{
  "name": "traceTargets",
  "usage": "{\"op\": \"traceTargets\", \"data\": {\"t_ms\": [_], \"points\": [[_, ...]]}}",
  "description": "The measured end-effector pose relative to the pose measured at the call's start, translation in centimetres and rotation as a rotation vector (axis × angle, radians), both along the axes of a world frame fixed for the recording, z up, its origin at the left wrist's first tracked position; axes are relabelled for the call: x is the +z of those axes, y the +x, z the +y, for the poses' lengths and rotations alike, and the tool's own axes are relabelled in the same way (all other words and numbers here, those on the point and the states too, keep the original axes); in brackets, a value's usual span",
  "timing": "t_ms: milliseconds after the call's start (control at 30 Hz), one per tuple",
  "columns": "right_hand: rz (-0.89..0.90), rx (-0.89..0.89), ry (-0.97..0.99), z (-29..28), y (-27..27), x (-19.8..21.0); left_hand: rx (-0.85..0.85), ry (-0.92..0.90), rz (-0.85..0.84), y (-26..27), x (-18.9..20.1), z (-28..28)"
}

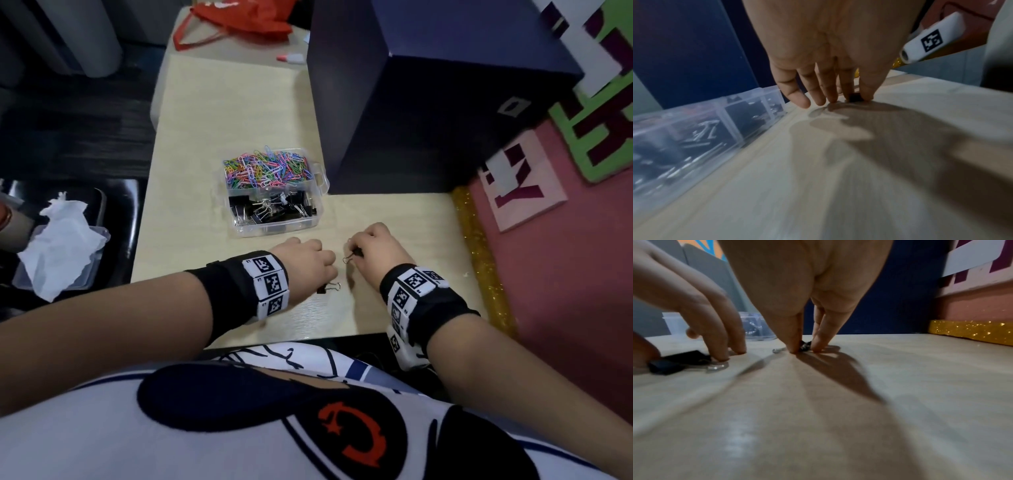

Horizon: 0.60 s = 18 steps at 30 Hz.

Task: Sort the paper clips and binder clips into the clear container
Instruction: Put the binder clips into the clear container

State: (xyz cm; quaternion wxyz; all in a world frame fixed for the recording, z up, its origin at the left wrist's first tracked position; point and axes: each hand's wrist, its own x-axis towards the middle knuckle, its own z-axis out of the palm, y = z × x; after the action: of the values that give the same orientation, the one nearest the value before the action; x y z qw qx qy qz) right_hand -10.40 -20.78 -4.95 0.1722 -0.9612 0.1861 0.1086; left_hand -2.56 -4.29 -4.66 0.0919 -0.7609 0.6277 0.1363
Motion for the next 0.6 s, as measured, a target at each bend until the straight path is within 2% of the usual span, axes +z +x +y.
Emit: {"op": "traceTargets", "data": {"t_ms": [267, 367, 467, 533, 600], "points": [[0.036, -0.142, 0.011, 0.5, 0.6, -0.4, 0.184, 0.0, -0.016, 1.9, -0.1, 1.9], [0.089, -0.198, 0.049, 0.4, 1.0, -0.1, 0.097, -0.085, 0.025, 1.3, -0.1, 1.8], [0.107, -0.248, 0.085, 0.3, 1.2, 0.0, -0.101, -0.031, 0.077, 0.3, -0.2, 1.4], [0.098, -0.262, 0.102, 0.3, 1.2, 0.1, -0.114, -0.009, 0.057, -0.2, -0.3, 1.1], [0.097, -0.268, 0.11, 0.2, 1.2, 0.2, -0.036, 0.021, 0.05, 0.0, -0.1, 1.0]]}}
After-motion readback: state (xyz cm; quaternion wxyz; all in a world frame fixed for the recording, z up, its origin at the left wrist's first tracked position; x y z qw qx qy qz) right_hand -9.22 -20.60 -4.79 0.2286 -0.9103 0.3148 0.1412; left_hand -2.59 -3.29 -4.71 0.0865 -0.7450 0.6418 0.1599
